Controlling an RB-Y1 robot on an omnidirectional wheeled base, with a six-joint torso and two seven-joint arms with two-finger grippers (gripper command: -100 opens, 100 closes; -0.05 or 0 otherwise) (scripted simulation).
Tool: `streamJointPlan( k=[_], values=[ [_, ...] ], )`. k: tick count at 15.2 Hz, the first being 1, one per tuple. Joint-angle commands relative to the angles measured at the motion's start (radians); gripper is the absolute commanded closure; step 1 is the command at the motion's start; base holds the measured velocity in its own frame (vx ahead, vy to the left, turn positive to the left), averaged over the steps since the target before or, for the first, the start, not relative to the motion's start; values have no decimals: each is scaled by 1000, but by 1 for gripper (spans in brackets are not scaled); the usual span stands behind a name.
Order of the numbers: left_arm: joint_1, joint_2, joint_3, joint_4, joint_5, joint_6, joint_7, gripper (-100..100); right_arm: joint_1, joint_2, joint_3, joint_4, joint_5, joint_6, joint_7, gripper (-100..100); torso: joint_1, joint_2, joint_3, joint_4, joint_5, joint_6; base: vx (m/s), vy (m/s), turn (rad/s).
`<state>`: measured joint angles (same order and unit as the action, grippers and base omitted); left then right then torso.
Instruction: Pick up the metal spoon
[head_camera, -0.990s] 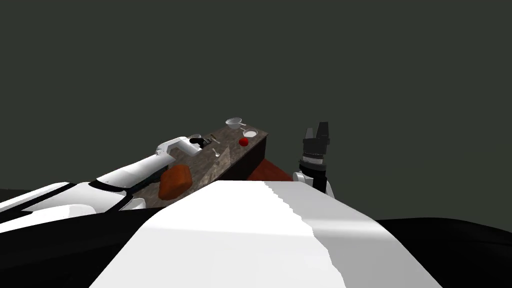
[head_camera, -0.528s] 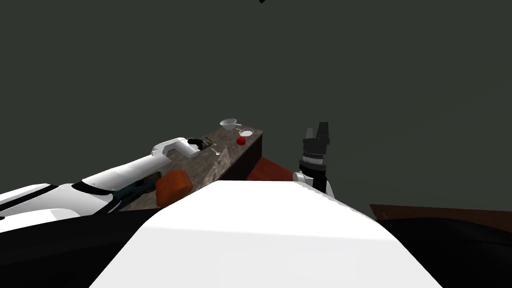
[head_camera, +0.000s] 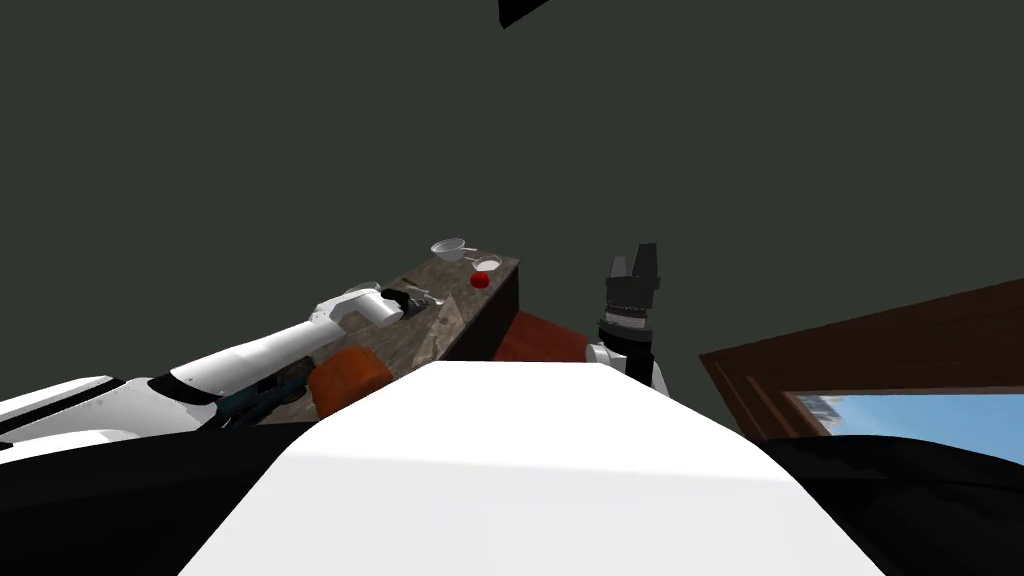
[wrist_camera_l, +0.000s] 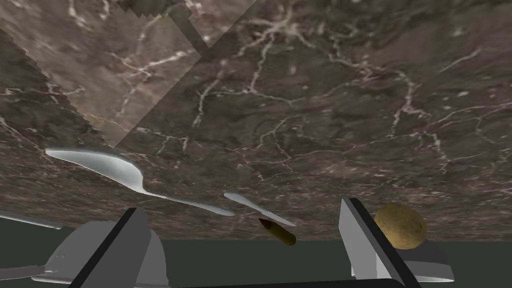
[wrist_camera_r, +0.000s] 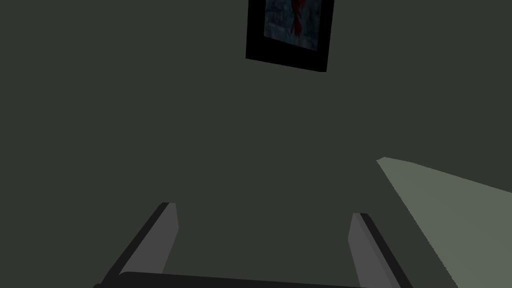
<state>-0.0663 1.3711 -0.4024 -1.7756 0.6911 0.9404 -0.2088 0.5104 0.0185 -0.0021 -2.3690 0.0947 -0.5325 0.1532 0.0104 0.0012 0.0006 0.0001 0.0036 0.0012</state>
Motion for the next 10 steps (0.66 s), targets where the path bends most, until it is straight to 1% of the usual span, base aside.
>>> streamJointPlan(
  k=[1,3,4,5,6,7,8,9,10],
  values=[
    [27,-20,-22,-8,38,28,-2,-100,0,0,0,0,0,0,0,0,0,0,0,0,0,0,-88,104,-243],
    [53,-25,-36,-16,78,46,-7,-100,0,0,0,0,0,0,0,0,2,0,0,0,1,0,-88,124,-269],
    [57,-26,-39,-18,86,49,-7,-100,0,0,0,0,0,0,0,0,3,0,0,0,1,0,-104,109,-186],
    [46,-28,-35,-17,65,43,-2,-100,0,0,0,0,0,0,0,0,2,0,0,0,1,0,-64,62,-65],
    [52,-51,-42,14,44,34,-7,-100,0,0,0,0,0,0,0,0,0,-1,-1,0,0,0,-12,15,-65],
    [55,-61,-44,29,33,27,-10,-100,0,0,0,0,0,0,0,0,-2,-4,-2,-1,0,0,21,-14,-97],
    [48,-51,-42,11,47,40,-8,-100,0,0,0,0,0,0,0,0,-5,-6,-3,-1,-1,0,16,-11,-33],
    [46,-31,-38,-17,67,48,-2,100,0,0,0,0,0,0,0,0,-6,-7,-4,-2,-1,0,-2,2,94],
    [46,-46,-42,7,53,39,-8,100,0,0,0,0,0,0,0,0,-6,-7,-4,-2,-2,-1,-4,1,55]
  ],
)
